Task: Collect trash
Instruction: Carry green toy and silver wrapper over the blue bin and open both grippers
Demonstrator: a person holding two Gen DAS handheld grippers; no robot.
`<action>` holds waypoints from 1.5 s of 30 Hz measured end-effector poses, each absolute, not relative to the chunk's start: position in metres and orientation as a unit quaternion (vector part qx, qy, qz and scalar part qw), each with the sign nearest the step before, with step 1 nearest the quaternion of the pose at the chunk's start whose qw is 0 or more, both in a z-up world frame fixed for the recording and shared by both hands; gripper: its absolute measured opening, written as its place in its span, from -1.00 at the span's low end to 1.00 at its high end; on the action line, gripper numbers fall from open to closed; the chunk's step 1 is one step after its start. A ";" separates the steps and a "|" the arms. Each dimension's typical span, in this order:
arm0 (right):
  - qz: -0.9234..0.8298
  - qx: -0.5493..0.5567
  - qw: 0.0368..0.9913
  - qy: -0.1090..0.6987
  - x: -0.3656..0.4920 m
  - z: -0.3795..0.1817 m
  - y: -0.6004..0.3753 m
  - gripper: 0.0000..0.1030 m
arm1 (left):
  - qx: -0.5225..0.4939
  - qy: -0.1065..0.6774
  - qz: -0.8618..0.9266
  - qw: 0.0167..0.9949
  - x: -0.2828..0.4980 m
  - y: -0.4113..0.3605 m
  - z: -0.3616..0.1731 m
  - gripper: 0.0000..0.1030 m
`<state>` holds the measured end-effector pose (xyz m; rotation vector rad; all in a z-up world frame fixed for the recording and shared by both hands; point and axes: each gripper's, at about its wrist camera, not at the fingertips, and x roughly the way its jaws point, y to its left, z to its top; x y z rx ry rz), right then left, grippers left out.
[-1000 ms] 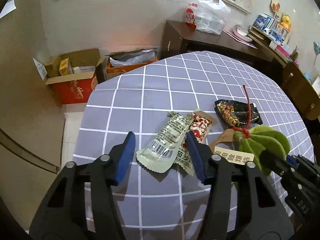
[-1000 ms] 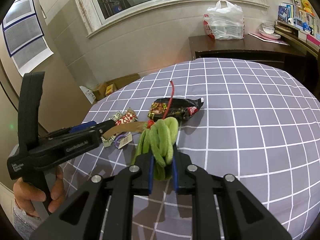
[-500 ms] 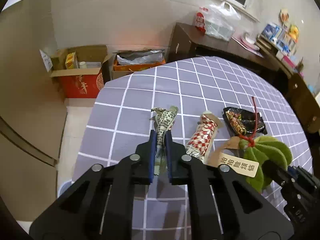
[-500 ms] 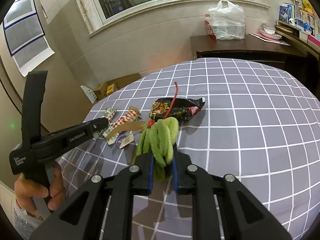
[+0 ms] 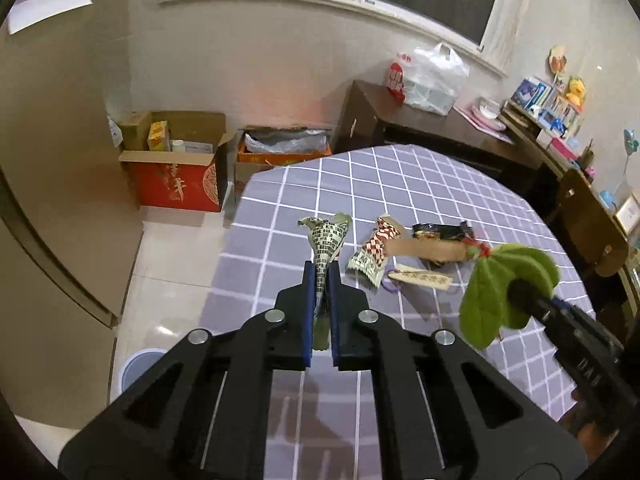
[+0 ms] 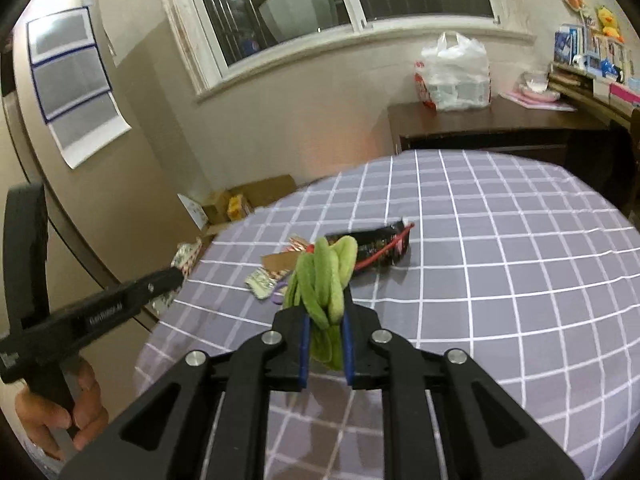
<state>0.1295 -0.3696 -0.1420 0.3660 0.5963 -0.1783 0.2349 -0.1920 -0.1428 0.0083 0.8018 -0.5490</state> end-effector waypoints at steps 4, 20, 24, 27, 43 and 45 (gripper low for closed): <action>-0.078 0.165 0.948 0.262 0.109 -0.109 -0.347 -0.75 | -0.018 0.369 -0.262 0.892 0.215 -0.161 -0.126 -0.88; 0.084 0.119 0.948 0.284 0.141 -0.080 -0.160 -0.75 | -0.086 0.377 -0.143 0.911 0.186 0.029 -0.147 -0.88; 0.123 0.105 0.933 0.322 0.171 -0.114 -0.103 -0.75 | -0.096 0.397 -0.089 0.908 0.188 0.076 -0.176 -0.88; 0.139 0.090 0.923 0.347 0.191 -0.140 -0.071 -0.75 | -0.106 0.418 -0.063 0.900 0.195 0.100 -0.199 -0.88; 0.116 0.048 0.899 0.420 0.233 -0.234 -0.042 0.22 | -0.120 0.487 -0.024 0.864 0.230 0.124 -0.278 -0.88; 0.115 0.054 0.900 0.417 0.231 -0.231 -0.046 0.25 | -0.118 0.488 -0.029 0.864 0.232 0.121 -0.279 -0.87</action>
